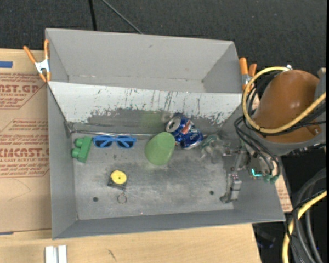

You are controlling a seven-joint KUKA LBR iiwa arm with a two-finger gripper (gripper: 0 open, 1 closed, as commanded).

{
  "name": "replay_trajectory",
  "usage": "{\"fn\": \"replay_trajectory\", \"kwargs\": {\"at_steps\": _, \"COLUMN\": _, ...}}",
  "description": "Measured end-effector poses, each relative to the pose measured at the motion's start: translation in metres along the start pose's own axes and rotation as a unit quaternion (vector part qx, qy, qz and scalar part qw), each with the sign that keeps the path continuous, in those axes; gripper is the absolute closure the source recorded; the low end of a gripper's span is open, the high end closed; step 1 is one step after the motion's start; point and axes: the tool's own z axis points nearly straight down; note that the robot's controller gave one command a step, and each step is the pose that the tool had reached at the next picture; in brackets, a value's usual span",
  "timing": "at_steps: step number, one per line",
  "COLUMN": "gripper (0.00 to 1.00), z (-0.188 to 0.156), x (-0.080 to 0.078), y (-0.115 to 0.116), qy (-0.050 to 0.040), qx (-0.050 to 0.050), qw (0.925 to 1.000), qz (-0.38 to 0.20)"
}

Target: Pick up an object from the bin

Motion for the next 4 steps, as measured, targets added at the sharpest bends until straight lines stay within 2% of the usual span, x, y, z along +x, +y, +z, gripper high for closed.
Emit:
{"fn": "replay_trajectory", "kwargs": {"at_steps": 1, "gripper": 0.0, "z": 0.092, "x": -0.065, "y": 0.072, "qy": -0.0027, "qx": -0.001, "qw": 1.0, "qz": 0.003}}
{"fn": "replay_trajectory", "kwargs": {"at_steps": 2, "gripper": 0.0, "z": 0.097, "x": -0.103, "y": 0.074, "qy": -0.0014, "qx": -0.001, "qw": 0.9998, "qz": 0.018}}
{"fn": "replay_trajectory", "kwargs": {"at_steps": 3, "gripper": 0.0, "z": 0.131, "x": -0.1, "y": 0.107, "qy": -0.0024, "qx": 0.0, "qw": 1.0, "qz": 0.005}}
{"fn": "replay_trajectory", "kwargs": {"at_steps": 4, "gripper": 0.0, "z": 0.131, "x": -0.065, "y": 0.027, "qy": -0.003, "qx": 0.001, "qw": 0.995, "qz": 0.1}}
